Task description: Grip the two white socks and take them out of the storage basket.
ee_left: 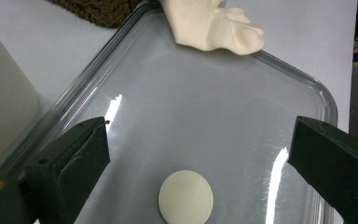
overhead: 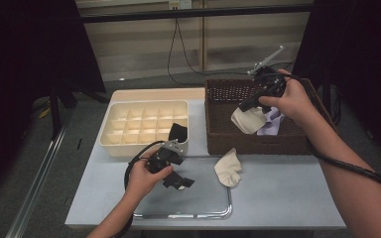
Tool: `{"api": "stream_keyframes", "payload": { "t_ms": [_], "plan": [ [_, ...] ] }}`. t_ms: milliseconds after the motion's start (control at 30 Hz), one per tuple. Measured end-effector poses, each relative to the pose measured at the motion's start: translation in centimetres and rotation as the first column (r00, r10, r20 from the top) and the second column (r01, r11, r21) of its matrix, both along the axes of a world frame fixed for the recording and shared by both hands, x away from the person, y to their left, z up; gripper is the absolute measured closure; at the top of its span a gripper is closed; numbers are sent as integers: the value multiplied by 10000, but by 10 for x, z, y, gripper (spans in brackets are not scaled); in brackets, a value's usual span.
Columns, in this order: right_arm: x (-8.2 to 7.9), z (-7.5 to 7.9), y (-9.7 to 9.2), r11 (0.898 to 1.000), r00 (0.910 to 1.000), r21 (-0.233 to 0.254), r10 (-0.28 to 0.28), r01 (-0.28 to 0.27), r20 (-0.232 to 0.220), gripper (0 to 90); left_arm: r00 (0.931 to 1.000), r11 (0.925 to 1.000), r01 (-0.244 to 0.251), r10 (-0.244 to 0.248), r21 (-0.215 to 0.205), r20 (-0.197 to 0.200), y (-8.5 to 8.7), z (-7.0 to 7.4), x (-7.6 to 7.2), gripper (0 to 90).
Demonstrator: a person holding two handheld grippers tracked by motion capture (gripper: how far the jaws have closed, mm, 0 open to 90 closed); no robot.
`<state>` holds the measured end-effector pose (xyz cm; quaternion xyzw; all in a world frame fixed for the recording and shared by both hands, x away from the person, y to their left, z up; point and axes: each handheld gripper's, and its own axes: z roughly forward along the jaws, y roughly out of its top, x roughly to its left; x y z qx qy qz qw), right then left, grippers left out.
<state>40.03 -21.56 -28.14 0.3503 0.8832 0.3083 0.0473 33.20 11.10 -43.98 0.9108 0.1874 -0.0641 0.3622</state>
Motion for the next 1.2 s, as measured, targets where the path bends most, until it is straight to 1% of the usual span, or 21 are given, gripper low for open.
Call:
{"api": "stream_keyframes", "payload": {
  "t_ms": [67, 200, 300, 333, 400, 467, 533, 567, 600, 667, 733, 800, 833, 933, 967, 1000, 1033, 1100, 1133, 1167, 1200],
  "plan": [
    [-3, 1, 2, 10000, 10000, 34, 78, -78, -15, 822, 10000, 9999, 7, -8, 109, 86, 0, 2, 0, 47],
    [-10, 3, 4, 9998, 9998, 115, 178, -178, -14, 822, 9999, 9999, -38, 35, 163, 157, 1, 4, -1, 47],
    [-16, 3, 6, 9994, 9996, 168, 297, -297, 7, 821, 9999, 10000, -68, 67, 46, 98, 1, 3, -1, 47],
    [-19, 4, 6, 9994, 9995, 198, 300, -301, 63, 821, 9999, 9999, -80, 81, -81, 76, 1, 3, -1, 47],
    [-23, 5, 6, 9988, 9993, 323, 369, -371, 59, 821, 9999, 10000, -42, 42, -60, 95, 0, 3, -1, 46],
    [-27, 5, 7, 9987, 9991, 259, 426, -428, 79, 821, 9999, 9999, -84, 85, -121, 58, 0, 3, -2, 46],
    [-32, 4, 7, 9984, 9988, 285, 482, -485, 116, 821, 10000, 10000, -39, 40, -55, 39, 0, 3, -2, 46],
    [-34, 3, 8, 9978, 9982, 310, 591, -594, 130, 821, 10000, 10000, -36, 36, -21, 34, 0, 4, -2, 46],
    [-36, 3, 9, 9977, 9981, 302, 598, -602, 131, 821, 10000, 10000, -43, 43, -68, 28, 0, 3, -2, 46],
    [-40, 1, 9, 9973, 9980, 402, 610, -616, 162, 821, 10000, 10000, -43, 43, -12, 33, 0, 4, -2, 46],
    [-44, -2, 11, 9961, 9972, 475, 737, -743, 153, 821, 10000, 9999, -81, 81, -93, 25, 0, 3, -2, 46],
    [-48, -6, 14, 9944, 9956, 490, 928, -933, 121, 820, 10000, 9999, -57, 57, -88, 40, 0, 4, -2, 46],
    [-49, -8, 16, 9943, 9956, 522, 928, -932, 100, 820, 10000, 9999, -71, 71, -84, 54, 0, 4, -2, 46],
    [-55, -15, 21, 9927, 9934, 386, 1143, -1144, 65, 820, 10000, 9999, -47, 48, -114, 87, 0, 3, -2, 46],
    [-56, -17, 22, 9918, 9927, 425, 1204, -1204, 31, 819, 9999, 9999, -68, 69, -130, 75, 0, 3, -2, 46],
    [-58, -19, 23, 9912, 9924, 489, 1228, -1229, 49, 818, 10000, 10000, 7, -7, -49, 68, 0, 4, -2, 46],
    [-59, -22, 24, 9909, 9922, 492, 1248, -1249, 40, 815, 9999, 9999, -16, 18, -135, 104, 0, 3, -2, 46],
    [-61, -28, 27, 9900, 9909, 462, 1342, -1336, -108, 778, 10000, 9998, -63, 64, -182, 66, 0, 3, -2, 46],
    [-63, -31, 29, 9904, 9912, 444, 1319, -1311, -134, 697, 10000, 9998, -45, 47, -184, 71, 0, 3, -2, 46],
    [-63, -35, 30, 9907, 9913, 390, 1307, -1301, -123, 609, 9999, 10000, 28, -28, -29, 103, 0, 4, -2, 46],
    [-65, -39, 31, 9915, 9920, 388, 1248, -1241, -166, 561, 9999, 10000, 58, -58, 42, 90, 0, 4, -2, 46]
  ]
}}
